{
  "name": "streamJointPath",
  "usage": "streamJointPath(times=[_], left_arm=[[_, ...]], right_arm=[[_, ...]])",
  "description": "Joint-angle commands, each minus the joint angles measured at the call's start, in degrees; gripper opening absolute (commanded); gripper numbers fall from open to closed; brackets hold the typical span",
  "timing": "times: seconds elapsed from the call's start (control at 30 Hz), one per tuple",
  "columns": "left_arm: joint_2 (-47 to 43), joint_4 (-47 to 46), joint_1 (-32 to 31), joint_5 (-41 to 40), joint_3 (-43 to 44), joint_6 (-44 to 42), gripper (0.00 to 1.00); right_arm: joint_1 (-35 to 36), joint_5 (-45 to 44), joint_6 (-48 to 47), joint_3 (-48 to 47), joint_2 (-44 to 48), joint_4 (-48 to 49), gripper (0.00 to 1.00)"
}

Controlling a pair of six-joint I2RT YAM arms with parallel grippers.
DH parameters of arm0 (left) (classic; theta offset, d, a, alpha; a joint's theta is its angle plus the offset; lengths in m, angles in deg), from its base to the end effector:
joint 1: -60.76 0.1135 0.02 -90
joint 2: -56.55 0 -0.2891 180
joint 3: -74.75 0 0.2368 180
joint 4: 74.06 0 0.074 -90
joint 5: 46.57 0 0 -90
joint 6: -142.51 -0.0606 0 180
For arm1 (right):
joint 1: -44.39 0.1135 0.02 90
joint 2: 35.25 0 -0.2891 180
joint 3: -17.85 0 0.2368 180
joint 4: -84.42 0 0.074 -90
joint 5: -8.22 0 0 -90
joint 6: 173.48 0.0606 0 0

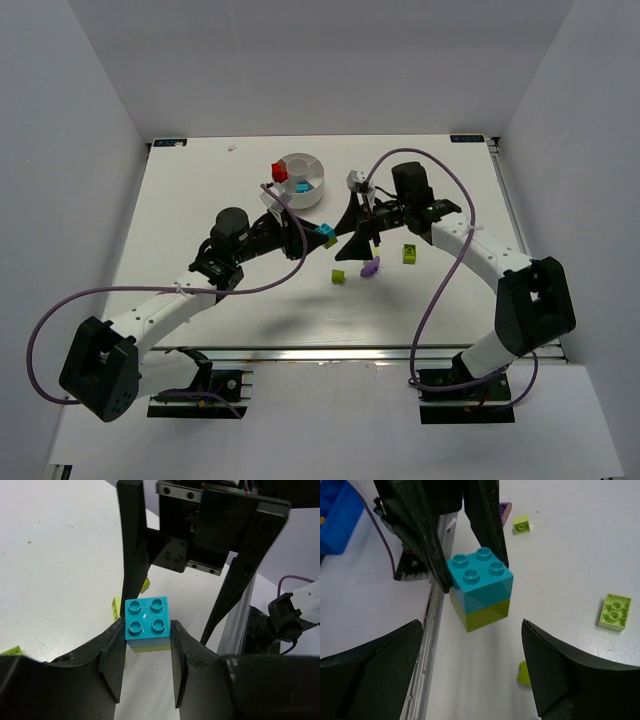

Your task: Sort the legos into containers by color

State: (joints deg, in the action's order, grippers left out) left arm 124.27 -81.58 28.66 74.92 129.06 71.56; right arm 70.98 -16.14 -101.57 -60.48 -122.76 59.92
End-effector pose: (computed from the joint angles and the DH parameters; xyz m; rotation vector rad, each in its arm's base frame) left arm 0.2083 -0.1680 0.3132 0.6346 1.6711 -1.1152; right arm 0.2647 0.1942 0.3097 -1.3358 1.5159 1.3042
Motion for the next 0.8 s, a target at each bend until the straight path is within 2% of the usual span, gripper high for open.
streamJointPath(times=[0.0,0.23,0.5,0.77], left_arm=[[-1.89,-5.48,-0.07,1.91,-1.32,-0.77,0.0],[-2.6,-9.18,-0.07,3.49,-3.07,1.25,0.0],[-1.81,-13.83,-0.07,4.9,-3.78,3.62,0.0],[-2.07,-16.3,-0.07,4.29,-4.39,4.59,0.0]], right_arm=[[0.39,4.48,10.78,-3.05,-1.88,8.41,0.84],[0.74,7.56,15.1,-4.37,-3.81,12.9,0.78],[1.45,10.72,15.27,-5.78,-5.22,12.73,0.61],[1.71,11.17,12.29,-6.3,-5.48,9.91,0.56]])
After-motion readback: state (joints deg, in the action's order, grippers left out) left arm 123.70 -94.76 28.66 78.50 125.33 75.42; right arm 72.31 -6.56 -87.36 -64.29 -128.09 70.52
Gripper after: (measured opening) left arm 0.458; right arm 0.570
